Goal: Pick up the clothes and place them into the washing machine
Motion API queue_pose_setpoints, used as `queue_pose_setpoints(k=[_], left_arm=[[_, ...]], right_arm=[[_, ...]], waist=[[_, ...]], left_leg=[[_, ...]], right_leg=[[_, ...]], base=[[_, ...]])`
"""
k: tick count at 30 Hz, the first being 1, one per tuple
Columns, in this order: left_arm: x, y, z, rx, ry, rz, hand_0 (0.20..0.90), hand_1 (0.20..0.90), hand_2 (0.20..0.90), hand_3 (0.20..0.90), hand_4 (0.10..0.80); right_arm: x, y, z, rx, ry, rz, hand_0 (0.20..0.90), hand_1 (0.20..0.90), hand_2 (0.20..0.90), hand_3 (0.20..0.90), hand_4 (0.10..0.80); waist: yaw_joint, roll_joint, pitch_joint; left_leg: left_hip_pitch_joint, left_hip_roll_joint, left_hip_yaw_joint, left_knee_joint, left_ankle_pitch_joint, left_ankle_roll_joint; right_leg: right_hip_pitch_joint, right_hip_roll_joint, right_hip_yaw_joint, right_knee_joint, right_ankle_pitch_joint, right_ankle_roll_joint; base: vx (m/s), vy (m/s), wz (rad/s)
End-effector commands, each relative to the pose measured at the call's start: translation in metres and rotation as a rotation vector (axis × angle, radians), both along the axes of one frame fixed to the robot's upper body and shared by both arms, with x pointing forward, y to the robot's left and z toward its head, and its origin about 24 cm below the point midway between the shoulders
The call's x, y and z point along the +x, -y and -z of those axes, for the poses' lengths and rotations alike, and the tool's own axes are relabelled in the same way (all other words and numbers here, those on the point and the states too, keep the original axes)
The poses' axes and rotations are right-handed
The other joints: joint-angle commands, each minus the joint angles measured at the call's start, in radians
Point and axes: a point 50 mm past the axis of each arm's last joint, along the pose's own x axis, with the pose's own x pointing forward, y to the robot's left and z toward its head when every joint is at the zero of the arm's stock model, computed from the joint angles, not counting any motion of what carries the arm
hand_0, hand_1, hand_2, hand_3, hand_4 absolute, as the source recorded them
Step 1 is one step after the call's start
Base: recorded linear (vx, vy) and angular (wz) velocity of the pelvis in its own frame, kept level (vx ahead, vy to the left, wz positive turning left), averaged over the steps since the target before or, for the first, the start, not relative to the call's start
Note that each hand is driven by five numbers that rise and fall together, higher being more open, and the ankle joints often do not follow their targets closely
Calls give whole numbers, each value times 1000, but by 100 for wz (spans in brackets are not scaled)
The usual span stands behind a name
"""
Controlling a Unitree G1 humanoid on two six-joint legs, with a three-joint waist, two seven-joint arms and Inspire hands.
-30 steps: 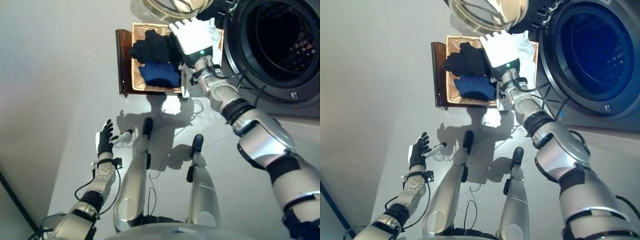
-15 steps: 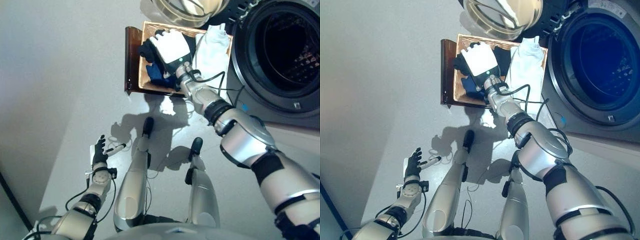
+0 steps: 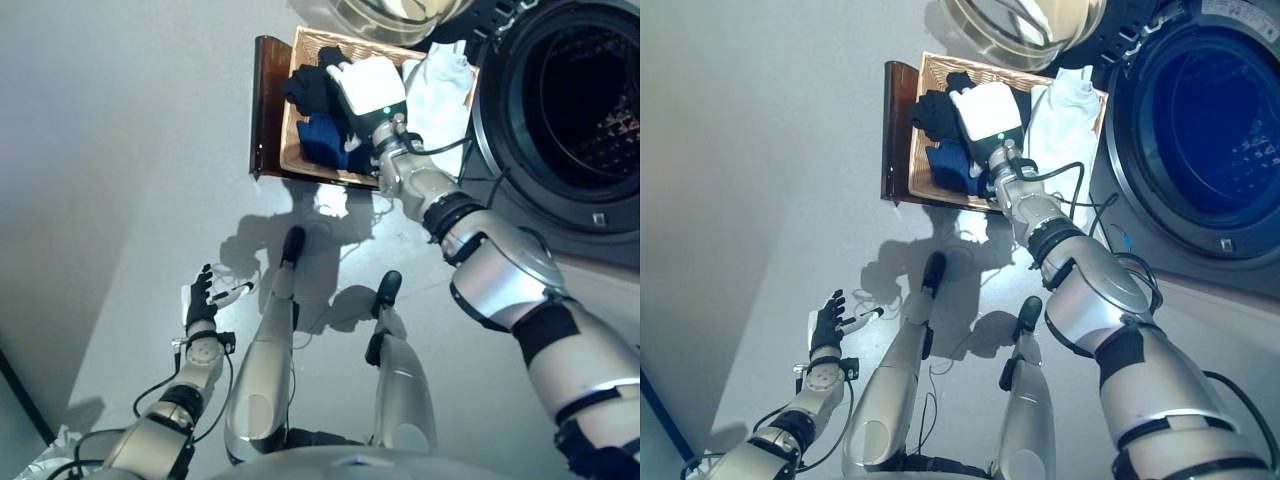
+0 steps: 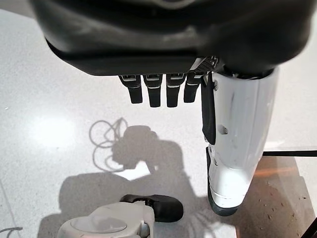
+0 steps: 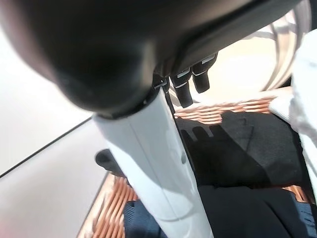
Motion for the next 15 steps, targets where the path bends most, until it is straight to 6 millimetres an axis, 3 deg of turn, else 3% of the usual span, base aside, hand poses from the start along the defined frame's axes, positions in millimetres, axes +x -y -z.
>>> queue_pose_setpoints(k=[1,15], left_arm=[[2,-11,-8,35,48,-34,900,900,900,900,800],[3,-5,-10,10,78,-6,900,900,900,900,800]], right_arm=[[-3,0,-87,37,250,-23,900,900,900,900,800],[-3,26,-99,33,265,46,900,900,900,900,800]], waist=[[40,15,6],[49,27,6]], left_leg=[[-1,-23,58,-47,26,-45],[-43,-29,44,-47,32,-49]], right_leg=[[34,10,46,115,-127,-44],[-1,11,34,122,-130,-44]], base=[[5,10,4],[4,1,1]])
